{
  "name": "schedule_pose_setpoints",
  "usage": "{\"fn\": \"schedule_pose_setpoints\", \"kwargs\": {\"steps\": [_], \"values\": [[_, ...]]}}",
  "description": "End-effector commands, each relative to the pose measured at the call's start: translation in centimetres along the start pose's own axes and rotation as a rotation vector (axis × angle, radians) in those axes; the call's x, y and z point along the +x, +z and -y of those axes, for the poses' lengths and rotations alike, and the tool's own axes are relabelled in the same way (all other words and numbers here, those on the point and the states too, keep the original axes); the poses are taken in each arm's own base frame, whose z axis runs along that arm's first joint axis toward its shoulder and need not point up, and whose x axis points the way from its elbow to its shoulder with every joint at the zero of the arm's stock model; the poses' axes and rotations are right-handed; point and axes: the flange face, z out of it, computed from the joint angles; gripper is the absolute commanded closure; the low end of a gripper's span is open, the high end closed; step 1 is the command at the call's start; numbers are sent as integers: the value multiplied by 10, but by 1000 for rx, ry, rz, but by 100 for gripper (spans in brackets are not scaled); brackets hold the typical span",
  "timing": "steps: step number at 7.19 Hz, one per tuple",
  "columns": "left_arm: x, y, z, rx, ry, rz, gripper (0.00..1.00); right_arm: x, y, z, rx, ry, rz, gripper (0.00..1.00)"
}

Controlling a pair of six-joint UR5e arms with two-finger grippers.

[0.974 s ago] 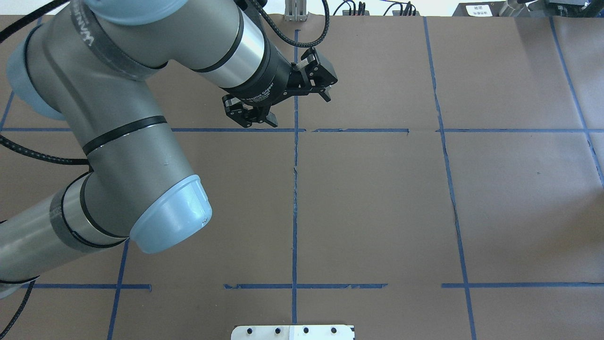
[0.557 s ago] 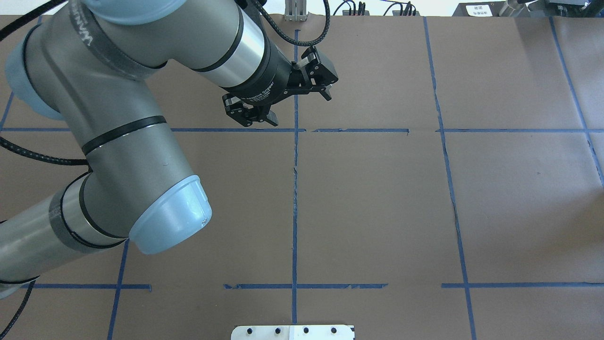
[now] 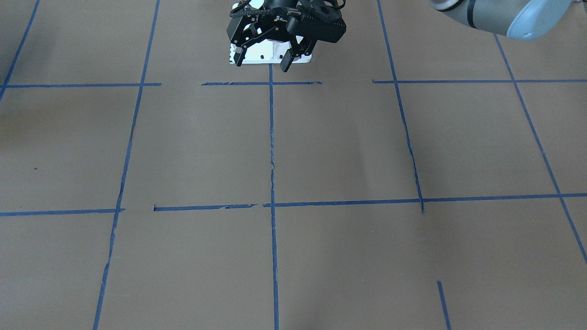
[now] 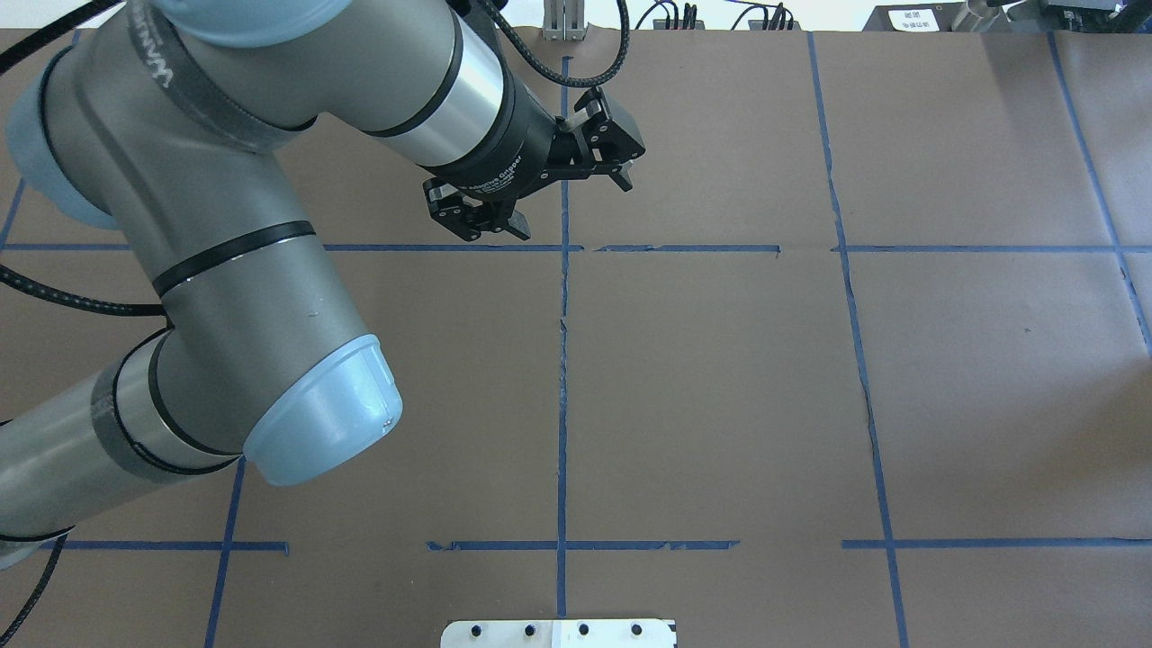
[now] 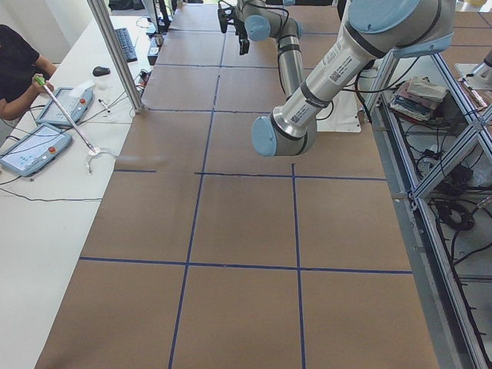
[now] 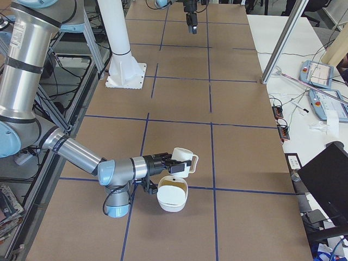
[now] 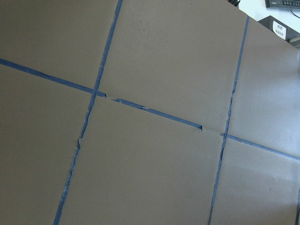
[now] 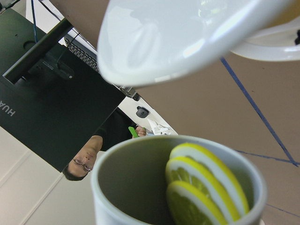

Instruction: Left arm hands cup to right arm to dump lemon

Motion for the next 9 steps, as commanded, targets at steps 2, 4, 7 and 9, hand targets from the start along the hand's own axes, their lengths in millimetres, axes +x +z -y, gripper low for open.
{"fn": "schedule_pose_setpoints", "kwargs": {"steps": [2, 4, 7, 9], "values": [[-1, 0, 1, 1, 5, 1, 0, 5, -24, 22, -67, 239, -8, 85], [-1, 0, 1, 1, 8, 1, 0, 3, -20, 17, -87, 284, -12, 83], [-1, 1, 0, 0, 7, 2, 0, -1, -6, -27, -177, 242, -7, 78], [-2, 2, 1, 0, 6, 4, 0, -12, 25, -50, -189, 186, 4, 77]]}}
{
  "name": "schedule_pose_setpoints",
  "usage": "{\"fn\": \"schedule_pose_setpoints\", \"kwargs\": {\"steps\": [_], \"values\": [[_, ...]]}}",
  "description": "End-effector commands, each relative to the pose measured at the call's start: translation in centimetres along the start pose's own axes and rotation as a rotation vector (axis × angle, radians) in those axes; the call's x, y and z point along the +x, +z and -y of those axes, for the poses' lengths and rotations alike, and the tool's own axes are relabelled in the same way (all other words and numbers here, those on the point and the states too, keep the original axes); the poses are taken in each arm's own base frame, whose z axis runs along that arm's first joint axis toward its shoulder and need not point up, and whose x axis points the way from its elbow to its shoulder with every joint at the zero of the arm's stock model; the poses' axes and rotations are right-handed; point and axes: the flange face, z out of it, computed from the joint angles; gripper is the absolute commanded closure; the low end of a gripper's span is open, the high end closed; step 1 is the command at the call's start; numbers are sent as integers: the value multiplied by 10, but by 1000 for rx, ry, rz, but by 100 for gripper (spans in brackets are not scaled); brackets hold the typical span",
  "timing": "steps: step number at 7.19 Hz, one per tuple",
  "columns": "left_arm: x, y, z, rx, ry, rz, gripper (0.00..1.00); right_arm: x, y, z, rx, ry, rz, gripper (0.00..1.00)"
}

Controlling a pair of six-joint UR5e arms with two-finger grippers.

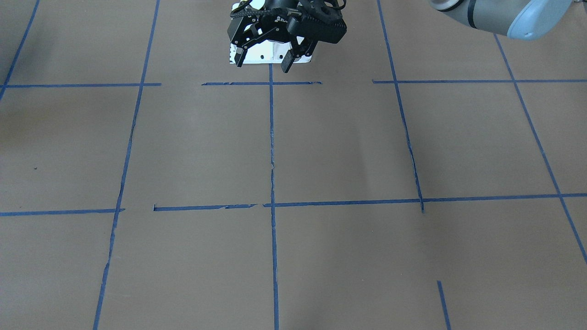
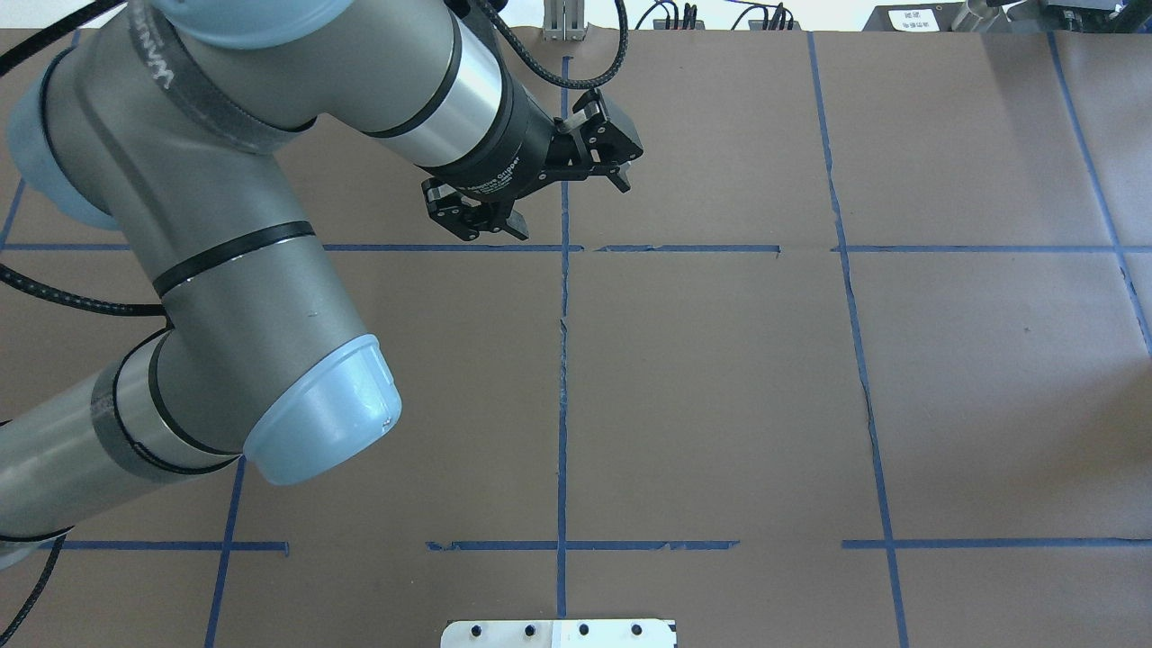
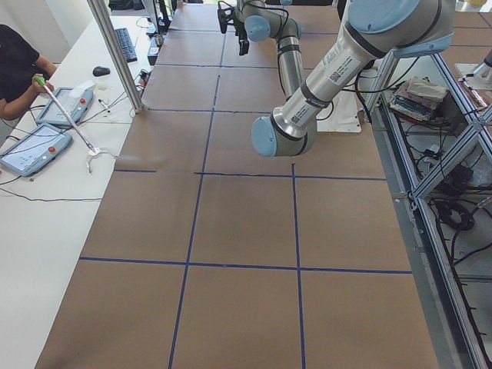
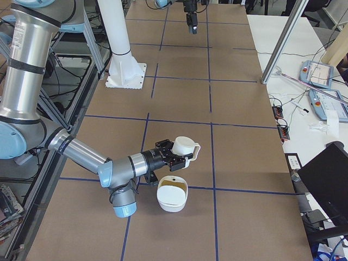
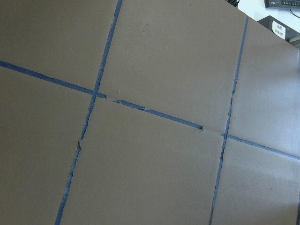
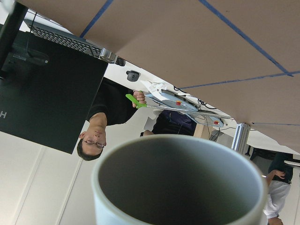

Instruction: Left arm hands cup to right arm to dump lemon

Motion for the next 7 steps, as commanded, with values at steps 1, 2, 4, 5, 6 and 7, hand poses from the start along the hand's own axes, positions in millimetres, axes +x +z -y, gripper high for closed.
{"fn": "schedule_pose_setpoints", "kwargs": {"steps": [1, 2, 4, 5, 6, 7], "values": [[0, 0, 1, 0, -1, 0, 0, -1, 51, -42, 12, -41, 5, 77], [0, 0, 1, 0, -1, 0, 0, 3, 85, -72, 47, -68, 8, 77], [-1, 1, 1, 0, 0, 2, 0, 22, 144, -121, 75, -121, -6, 77], [-2, 2, 2, 0, -2, 6, 0, 39, 175, -127, 65, -231, -51, 79], [-2, 2, 2, 0, -2, 6, 0, 51, 211, -142, 57, -366, -80, 81], [-2, 2, 2, 0, -3, 6, 0, 77, 229, -141, 43, -528, -145, 82]]}}
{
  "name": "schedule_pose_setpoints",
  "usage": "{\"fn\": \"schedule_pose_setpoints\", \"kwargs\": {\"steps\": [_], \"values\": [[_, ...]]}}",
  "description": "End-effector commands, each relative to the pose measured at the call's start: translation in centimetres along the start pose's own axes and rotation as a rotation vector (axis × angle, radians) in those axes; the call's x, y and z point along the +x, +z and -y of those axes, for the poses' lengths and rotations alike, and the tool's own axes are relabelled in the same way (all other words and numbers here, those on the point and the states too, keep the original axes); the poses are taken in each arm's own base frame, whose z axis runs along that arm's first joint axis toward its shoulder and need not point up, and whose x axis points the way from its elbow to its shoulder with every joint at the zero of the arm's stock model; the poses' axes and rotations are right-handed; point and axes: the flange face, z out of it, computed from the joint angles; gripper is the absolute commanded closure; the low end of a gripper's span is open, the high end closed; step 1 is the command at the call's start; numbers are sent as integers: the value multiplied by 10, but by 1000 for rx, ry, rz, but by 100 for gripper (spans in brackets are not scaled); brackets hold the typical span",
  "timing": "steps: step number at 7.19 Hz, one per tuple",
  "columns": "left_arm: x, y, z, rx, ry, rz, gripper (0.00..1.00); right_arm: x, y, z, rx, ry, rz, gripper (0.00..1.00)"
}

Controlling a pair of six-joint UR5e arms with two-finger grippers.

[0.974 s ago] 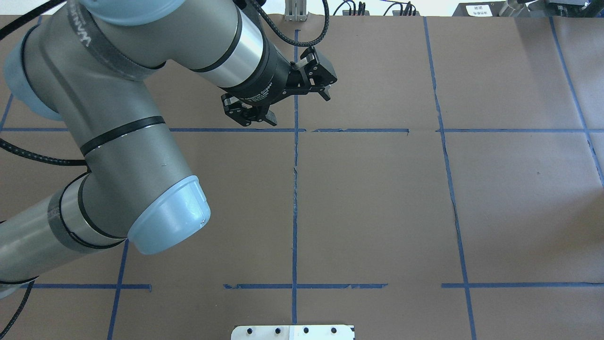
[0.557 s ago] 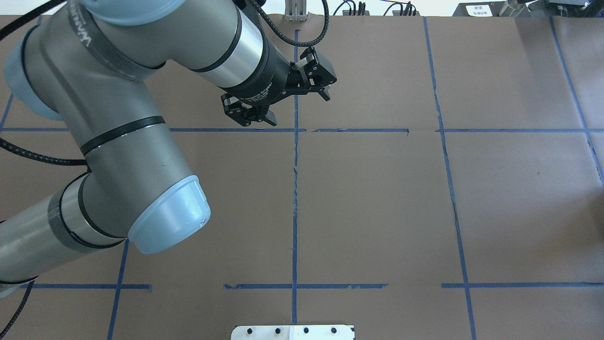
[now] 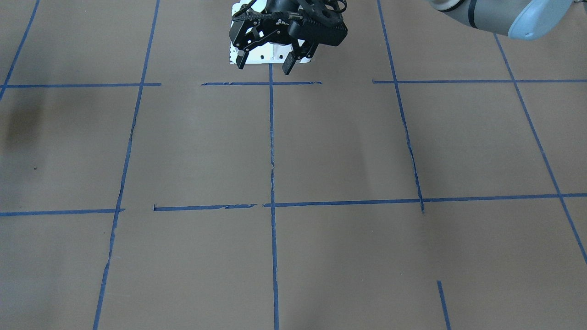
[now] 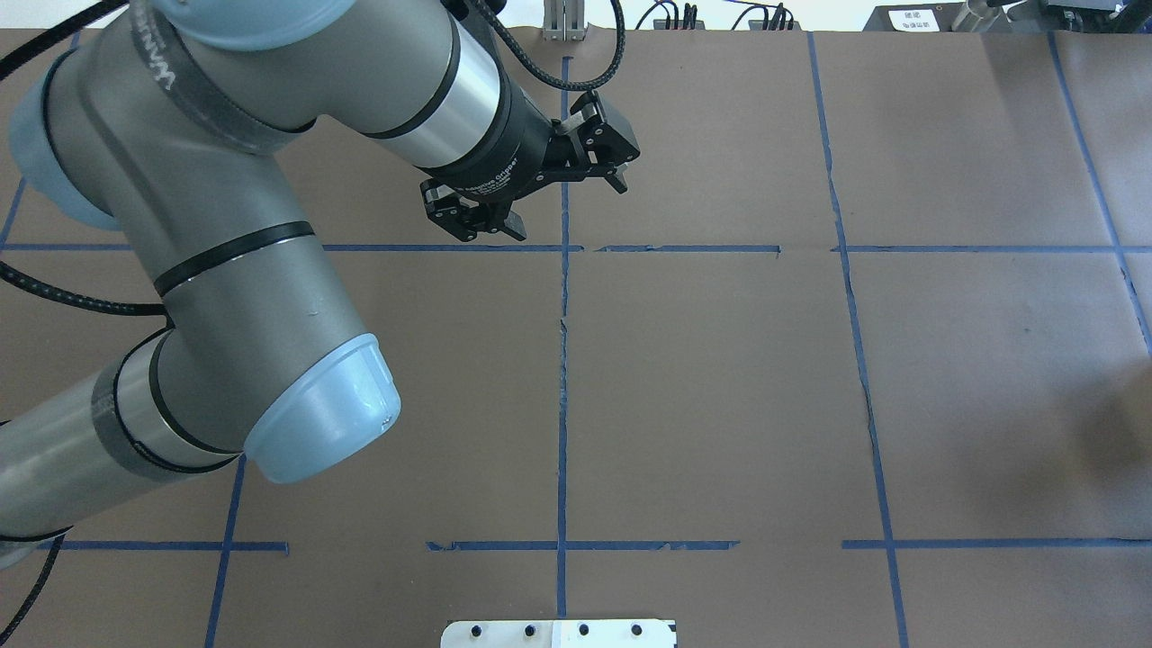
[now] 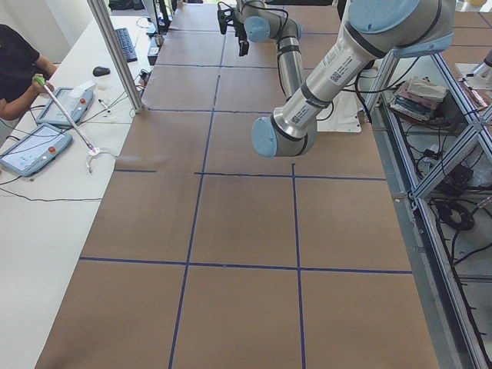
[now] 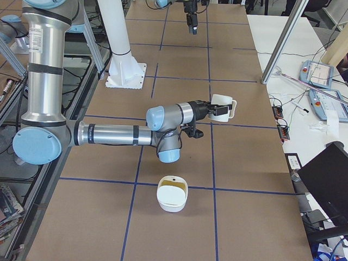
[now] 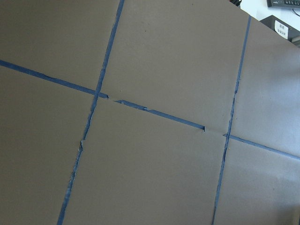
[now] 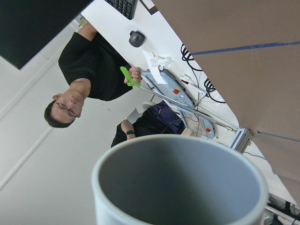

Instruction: Left arm hands cup to right arm to dump lemon

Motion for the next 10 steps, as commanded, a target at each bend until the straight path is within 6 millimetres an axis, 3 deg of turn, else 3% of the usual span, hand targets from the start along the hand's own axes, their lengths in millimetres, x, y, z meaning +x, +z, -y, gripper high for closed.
{"fn": "schedule_pose_setpoints", "kwargs": {"steps": [1, 2, 5, 6, 7, 8, 9, 10], "values": [[-1, 1, 2, 3, -2, 3, 0, 41, 42, -19, -41, -384, -97, 82], [-1, 3, 3, 18, -3, 6, 0, 54, 56, -34, -14, -562, -139, 82], [0, 5, 4, 20, -5, 11, 0, 105, 92, -106, 56, -1131, -320, 82], [0, 7, 6, 24, -6, 13, 0, 131, 109, -142, 114, -1301, -347, 84], [0, 12, 10, 41, -11, 25, 0, 161, 118, -175, 158, -1471, -382, 84], [0, 18, 16, 47, -19, 38, 0, 207, 130, -184, 235, -1644, -376, 80], [5, 19, 26, 58, -29, 44, 0, 270, 135, -190, 285, -1853, -343, 79], [8, 22, 31, 60, -36, 52, 0, 316, 144, -213, 323, -1967, -346, 79]]}}
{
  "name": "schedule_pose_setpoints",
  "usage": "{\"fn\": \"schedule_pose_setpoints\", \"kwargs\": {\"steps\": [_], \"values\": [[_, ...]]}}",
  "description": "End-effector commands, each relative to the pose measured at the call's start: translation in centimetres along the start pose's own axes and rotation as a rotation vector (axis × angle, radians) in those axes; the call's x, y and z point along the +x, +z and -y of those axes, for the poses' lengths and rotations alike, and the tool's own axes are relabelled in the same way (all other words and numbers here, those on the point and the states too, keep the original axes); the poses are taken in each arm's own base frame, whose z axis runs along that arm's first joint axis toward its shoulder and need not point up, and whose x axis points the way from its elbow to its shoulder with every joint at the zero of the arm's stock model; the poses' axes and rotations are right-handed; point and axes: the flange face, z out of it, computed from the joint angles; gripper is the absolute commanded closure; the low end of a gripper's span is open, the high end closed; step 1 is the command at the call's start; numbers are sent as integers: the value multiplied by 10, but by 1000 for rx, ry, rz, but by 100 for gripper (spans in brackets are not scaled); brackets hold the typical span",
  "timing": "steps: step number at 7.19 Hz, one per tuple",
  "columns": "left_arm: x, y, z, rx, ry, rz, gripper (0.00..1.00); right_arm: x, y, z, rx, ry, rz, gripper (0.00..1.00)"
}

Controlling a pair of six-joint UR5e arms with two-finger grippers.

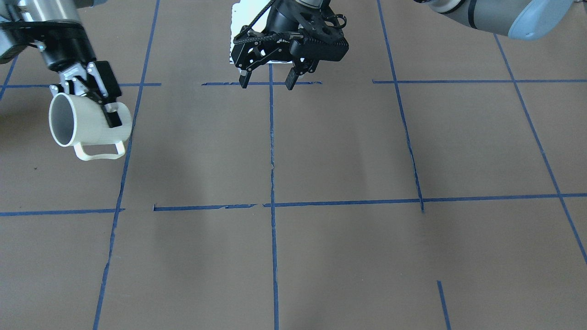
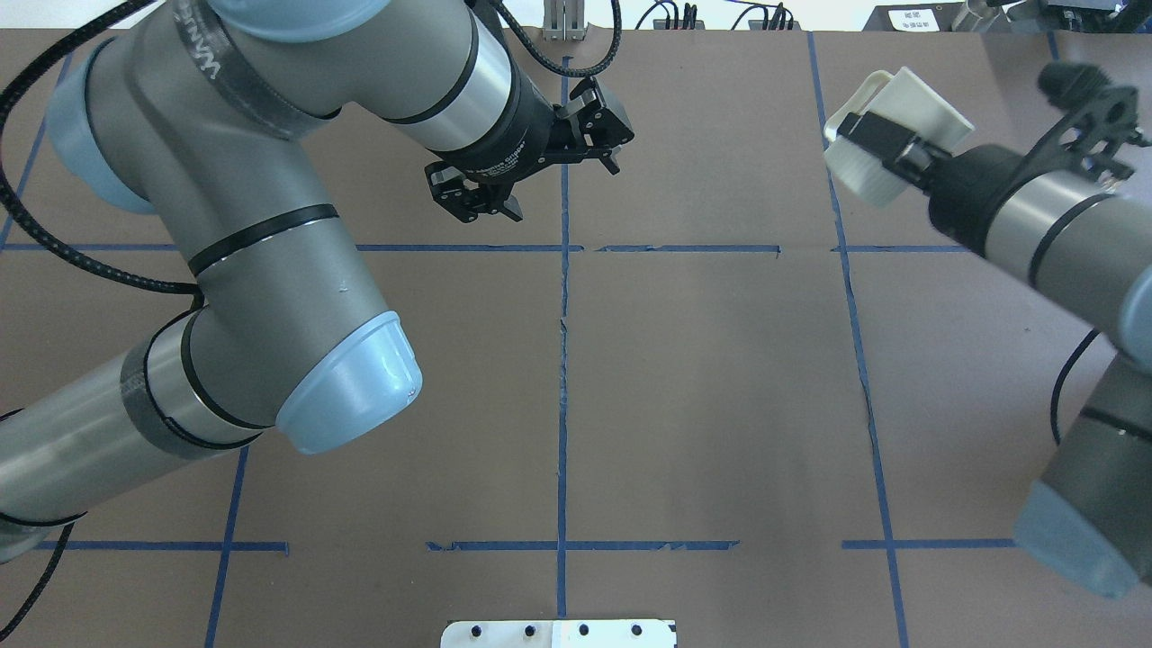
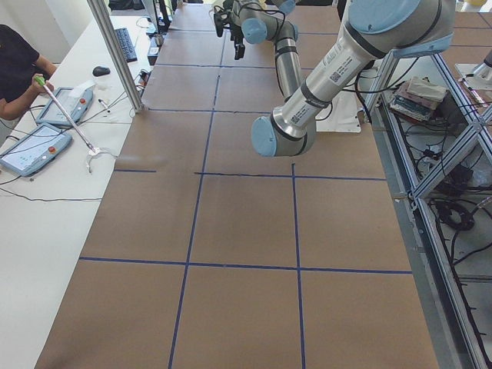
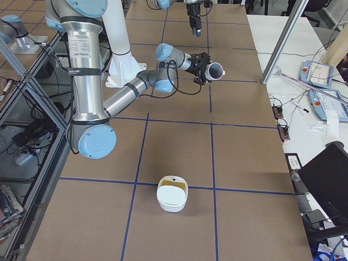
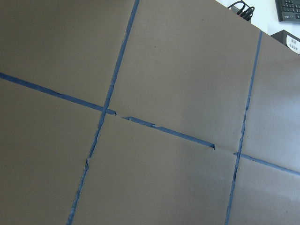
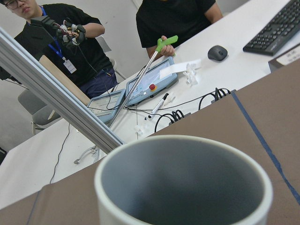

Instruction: Left arm hands cup to right arm to dump lemon

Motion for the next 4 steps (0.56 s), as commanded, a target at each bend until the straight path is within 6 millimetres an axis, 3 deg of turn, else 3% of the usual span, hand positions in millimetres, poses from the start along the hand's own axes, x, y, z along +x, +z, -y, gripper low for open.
{"fn": "schedule_pose_setpoints", "kwargs": {"steps": [1, 2, 3, 4], "values": [[5, 6, 7, -2, -15, 21, 0, -74, -5, -86, 74, -246, -70, 79], [4, 7, 4, -38, -17, 24, 0, -109, -7, -128, 74, -377, -101, 79], [4, 6, 2, -70, -19, 23, 0, -115, 7, -159, 122, -440, -132, 78], [3, 10, 0, -108, -29, 34, 0, -115, 8, -181, 160, -476, -143, 82]]}}
